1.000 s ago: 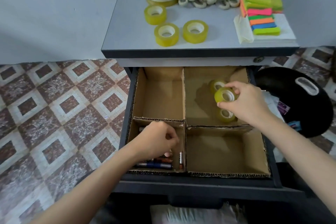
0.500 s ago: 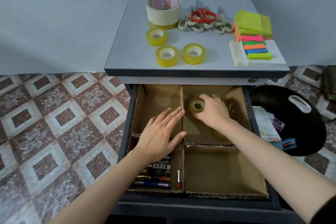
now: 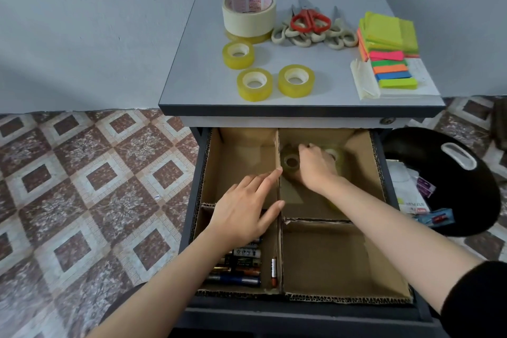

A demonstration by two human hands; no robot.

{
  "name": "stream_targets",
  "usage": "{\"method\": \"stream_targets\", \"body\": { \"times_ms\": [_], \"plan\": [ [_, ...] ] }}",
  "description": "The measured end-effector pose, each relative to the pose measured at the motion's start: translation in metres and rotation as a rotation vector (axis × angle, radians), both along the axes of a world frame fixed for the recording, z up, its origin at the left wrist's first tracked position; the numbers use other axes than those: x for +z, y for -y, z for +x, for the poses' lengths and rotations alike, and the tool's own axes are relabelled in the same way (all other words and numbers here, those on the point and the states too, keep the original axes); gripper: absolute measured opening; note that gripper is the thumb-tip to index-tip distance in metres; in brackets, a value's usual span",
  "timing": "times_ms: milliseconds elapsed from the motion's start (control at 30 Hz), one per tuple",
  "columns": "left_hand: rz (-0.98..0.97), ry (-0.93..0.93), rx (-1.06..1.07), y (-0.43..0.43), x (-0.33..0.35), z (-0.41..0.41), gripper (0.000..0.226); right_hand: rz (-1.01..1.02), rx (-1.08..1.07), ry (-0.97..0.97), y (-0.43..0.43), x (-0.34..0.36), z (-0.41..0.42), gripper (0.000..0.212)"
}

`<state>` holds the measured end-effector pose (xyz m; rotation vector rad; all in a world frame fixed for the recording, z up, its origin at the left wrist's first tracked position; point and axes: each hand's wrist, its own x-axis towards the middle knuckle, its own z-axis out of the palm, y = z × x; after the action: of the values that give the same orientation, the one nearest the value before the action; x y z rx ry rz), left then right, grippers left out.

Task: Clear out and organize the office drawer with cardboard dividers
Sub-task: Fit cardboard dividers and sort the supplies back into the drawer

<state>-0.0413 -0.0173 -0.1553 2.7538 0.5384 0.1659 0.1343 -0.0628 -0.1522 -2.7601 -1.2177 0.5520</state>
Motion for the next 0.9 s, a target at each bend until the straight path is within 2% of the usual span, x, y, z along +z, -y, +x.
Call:
{"method": "stream_targets", "body": {
  "times_ms": [167,300,567,633,733,900],
  "plan": [
    [-0.008,-0.023,-0.006,0.0,0.003,-0.001,0.07,0.064,-0.095,-0.131,0.011,-0.004,0.003,0.07],
    [-0.036,-0.054,0.005,0.0,0.005,0.0,0.062,0.119,-0.093,-0.174,0.024,0.007,0.005,0.067],
    [-0.182,-0.158,0.096,0.001,0.024,0.005,0.058,0.291,-0.046,-0.173,0.044,0.035,0.006,0.038],
    [-0.163,-0.098,0.123,-0.001,0.039,0.009,0.051,0.372,-0.023,-0.152,0.045,0.046,0.004,0.028],
    [-0.16,0.108,0.175,-0.008,0.064,0.017,0.039,0.512,0.013,-0.129,0.046,0.069,0.0,0.016],
    [-0.127,0.374,0.287,-0.026,0.103,0.027,0.02,0.706,0.03,-0.099,0.046,0.105,0.001,0.014]
  ]
}}
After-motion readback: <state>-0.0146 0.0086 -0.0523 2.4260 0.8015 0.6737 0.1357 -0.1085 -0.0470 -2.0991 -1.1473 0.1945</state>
